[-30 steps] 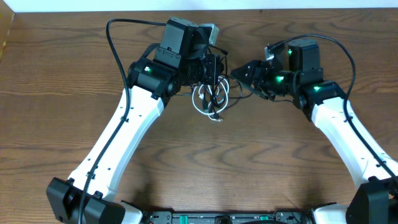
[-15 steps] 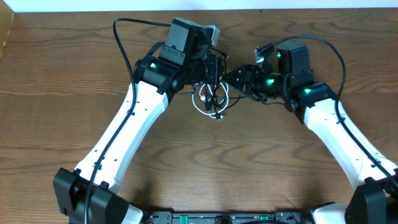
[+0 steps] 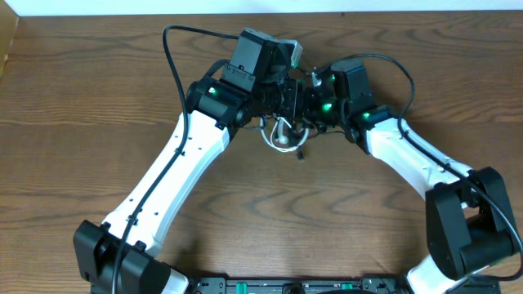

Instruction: Untangle cables

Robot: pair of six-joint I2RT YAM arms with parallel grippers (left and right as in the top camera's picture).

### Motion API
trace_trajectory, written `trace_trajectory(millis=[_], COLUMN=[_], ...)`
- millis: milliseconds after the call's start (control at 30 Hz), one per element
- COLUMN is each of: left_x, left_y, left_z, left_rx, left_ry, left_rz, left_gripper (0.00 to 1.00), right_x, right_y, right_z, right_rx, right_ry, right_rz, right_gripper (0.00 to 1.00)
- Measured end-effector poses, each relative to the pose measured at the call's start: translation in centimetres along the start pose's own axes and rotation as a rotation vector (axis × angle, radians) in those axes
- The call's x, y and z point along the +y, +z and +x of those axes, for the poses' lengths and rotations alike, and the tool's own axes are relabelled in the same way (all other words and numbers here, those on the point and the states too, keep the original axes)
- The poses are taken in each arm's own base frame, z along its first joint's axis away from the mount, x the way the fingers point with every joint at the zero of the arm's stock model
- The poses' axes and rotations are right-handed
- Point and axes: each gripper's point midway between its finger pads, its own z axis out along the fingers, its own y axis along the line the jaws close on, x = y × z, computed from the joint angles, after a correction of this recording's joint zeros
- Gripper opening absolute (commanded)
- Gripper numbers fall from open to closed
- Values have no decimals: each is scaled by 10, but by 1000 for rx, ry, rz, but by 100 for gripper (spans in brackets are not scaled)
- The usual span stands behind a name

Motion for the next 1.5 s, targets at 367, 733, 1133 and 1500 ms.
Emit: trace_trajectory(millis=[367,733,1133,1500], left_x=[62,104,109,25], left_y=[-19,-32,-33,-61], left_z=[4,27,19,-54], left_rx=[34,128,104,-231], left_ry=[-103,-16,48,217], left_rz=[-136,-330,-360,-23], left_gripper=[8,8,7,8], right_x=[10,49,-113,-180], right_y=[-59,-179,-197,-222], right_z=[-39,-67,-63,-49], right_rx=[-46,-77,-220,-219], right_ry=[-18,-119,255,92], right_rz=[-120,-403,189,638], right_gripper=[1,1,1,91])
